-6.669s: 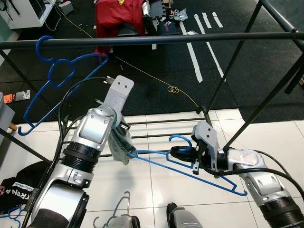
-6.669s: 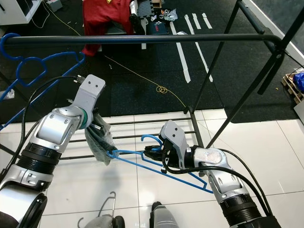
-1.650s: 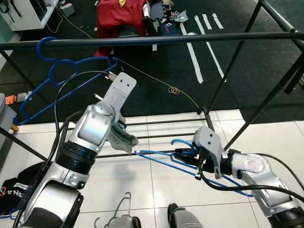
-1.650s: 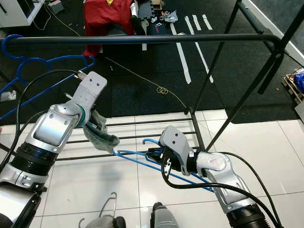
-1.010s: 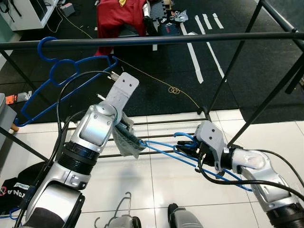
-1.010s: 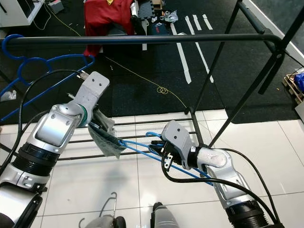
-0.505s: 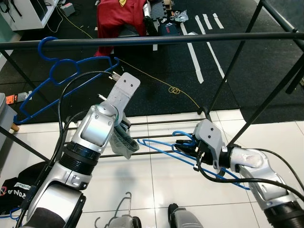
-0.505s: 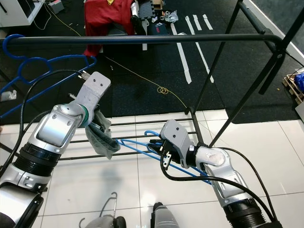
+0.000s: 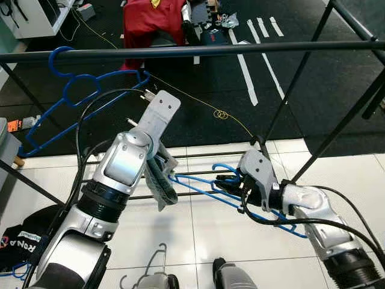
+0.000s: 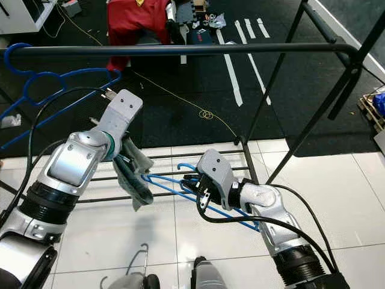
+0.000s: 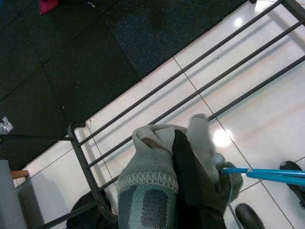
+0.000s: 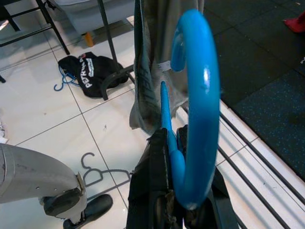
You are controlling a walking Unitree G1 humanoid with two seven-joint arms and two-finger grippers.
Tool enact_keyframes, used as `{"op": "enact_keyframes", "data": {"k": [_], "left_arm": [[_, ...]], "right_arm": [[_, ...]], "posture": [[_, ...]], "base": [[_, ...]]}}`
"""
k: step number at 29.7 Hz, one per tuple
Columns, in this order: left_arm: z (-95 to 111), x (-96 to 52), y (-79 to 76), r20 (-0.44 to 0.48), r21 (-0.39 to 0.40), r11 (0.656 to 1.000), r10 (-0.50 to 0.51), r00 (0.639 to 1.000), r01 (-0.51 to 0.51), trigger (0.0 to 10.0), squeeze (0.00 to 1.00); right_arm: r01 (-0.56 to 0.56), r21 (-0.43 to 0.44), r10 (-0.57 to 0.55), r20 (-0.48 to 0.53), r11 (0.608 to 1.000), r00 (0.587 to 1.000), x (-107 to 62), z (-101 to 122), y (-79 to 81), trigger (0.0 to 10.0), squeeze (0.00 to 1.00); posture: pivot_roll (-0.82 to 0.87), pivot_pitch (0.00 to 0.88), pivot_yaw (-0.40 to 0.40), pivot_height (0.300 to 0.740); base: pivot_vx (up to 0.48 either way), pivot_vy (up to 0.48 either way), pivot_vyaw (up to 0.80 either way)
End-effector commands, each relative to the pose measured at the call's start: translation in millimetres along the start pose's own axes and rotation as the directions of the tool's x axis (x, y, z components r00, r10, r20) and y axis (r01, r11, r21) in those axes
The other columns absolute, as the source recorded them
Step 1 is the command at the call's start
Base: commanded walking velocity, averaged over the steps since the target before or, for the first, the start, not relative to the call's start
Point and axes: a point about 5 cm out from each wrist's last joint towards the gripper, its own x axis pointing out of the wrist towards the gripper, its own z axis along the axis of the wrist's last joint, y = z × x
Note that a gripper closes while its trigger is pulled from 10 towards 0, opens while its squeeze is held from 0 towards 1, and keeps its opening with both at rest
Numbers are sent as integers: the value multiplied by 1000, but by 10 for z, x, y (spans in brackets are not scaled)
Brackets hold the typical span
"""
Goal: Hang hanger
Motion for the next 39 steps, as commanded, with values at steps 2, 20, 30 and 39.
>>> {"op": "enact_keyframes", "data": {"k": [2, 20, 30, 39], "left_arm": [[3, -15, -3, 0, 3, 1000, 6, 1000, -6, 10000, 0], [-36, 14, 41, -12, 16, 1000, 22, 1000, -22, 10000, 0], [-47, 24, 37, -15, 18, 1000, 23, 1000, -22, 10000, 0], [-32, 14, 22, -10, 17, 1000, 17, 1000, -16, 10000, 0]], "right_arm": [[-18, -5, 18, -6, 1000, 1000, 18, -24, 27, 10000, 0], [-25, -30, 24, -33, 999, 999, -107, -18, 31, 10000, 0], [-29, -38, 28, -31, 999, 999, -139, 10, 41, 10000, 0], [-31, -35, 30, -33, 999, 999, -116, -12, 54, 10000, 0]], "posture": [[-59, 109, 108, 740], [-67, 120, 109, 740], [-69, 123, 110, 740], [-66, 122, 111, 740]], "base": [[0, 0, 0], [0, 0, 0], [0, 0, 0], [0, 0, 0]]}}
